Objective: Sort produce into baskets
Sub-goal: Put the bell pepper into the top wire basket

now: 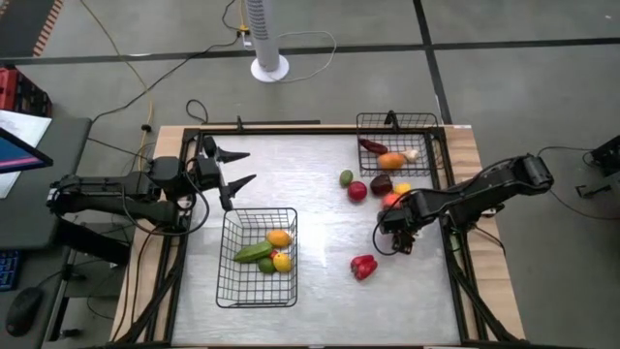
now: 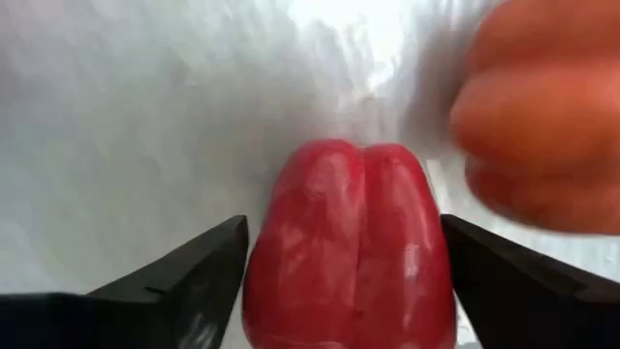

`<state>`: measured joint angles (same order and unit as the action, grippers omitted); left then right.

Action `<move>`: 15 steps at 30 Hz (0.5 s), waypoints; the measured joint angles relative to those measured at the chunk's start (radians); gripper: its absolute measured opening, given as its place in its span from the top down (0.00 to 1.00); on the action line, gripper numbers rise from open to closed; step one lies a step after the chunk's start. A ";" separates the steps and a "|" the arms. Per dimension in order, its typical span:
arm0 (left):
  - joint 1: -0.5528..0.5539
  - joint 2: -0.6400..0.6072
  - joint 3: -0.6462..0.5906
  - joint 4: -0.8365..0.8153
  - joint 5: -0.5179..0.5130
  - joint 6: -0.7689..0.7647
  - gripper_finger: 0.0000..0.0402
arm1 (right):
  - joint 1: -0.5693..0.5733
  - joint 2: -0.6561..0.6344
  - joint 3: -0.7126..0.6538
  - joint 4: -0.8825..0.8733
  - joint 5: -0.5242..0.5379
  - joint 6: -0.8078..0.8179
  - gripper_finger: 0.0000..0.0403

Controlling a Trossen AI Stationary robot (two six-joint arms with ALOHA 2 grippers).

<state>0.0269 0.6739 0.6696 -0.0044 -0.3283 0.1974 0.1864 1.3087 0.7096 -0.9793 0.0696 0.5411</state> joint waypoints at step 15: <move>0.000 0.000 0.000 0.005 0.000 0.006 0.36 | -0.026 0.001 0.218 -0.001 -0.040 -0.115 0.23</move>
<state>0.0265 0.6735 0.6693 0.0006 -0.3286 0.2036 0.1603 1.3094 0.9274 -0.9799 0.0297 0.4264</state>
